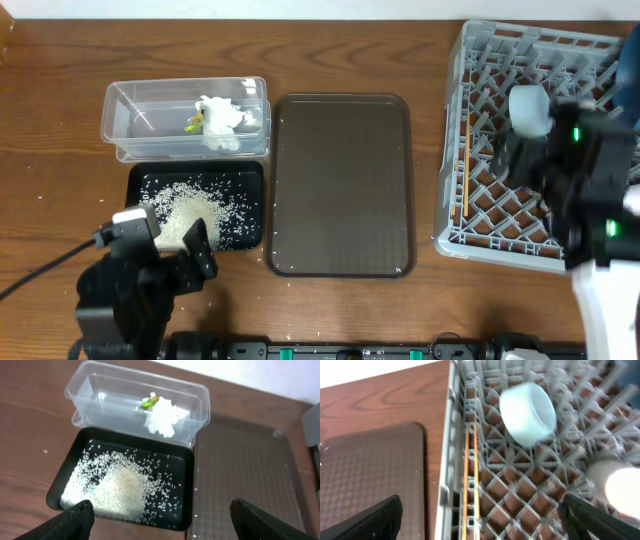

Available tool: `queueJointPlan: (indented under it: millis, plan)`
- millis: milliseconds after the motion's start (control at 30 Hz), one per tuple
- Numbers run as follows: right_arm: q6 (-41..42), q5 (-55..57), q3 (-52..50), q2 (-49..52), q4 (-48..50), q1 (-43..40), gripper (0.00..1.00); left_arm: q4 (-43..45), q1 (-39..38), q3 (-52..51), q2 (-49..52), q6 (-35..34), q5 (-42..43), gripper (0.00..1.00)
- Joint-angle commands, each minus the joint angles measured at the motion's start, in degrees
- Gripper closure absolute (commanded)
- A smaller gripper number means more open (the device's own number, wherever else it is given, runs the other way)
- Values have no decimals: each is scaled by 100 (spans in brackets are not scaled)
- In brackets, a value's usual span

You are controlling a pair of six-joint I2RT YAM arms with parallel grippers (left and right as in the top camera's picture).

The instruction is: Sort waste into correct bins and load items into the dishwasher rack

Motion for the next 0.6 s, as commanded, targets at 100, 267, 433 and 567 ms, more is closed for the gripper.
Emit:
queueJointPlan:
  millis: [100,267,433,567]
  plan:
    - [234,166,-664,-769,-348,48,1,7,20,-72,-127,120,-109,10]
    - [234,166,-691,-876,-1145,48,1,7,20,-72,-125,122,-109,10]
    - [234,166,-691,-846,-1628,48,1,7,20,-72,-125,122,-111,9]
    - [232,166,-691,-846,-1733,48,1,7,20,-72,-125,122,-111,9]
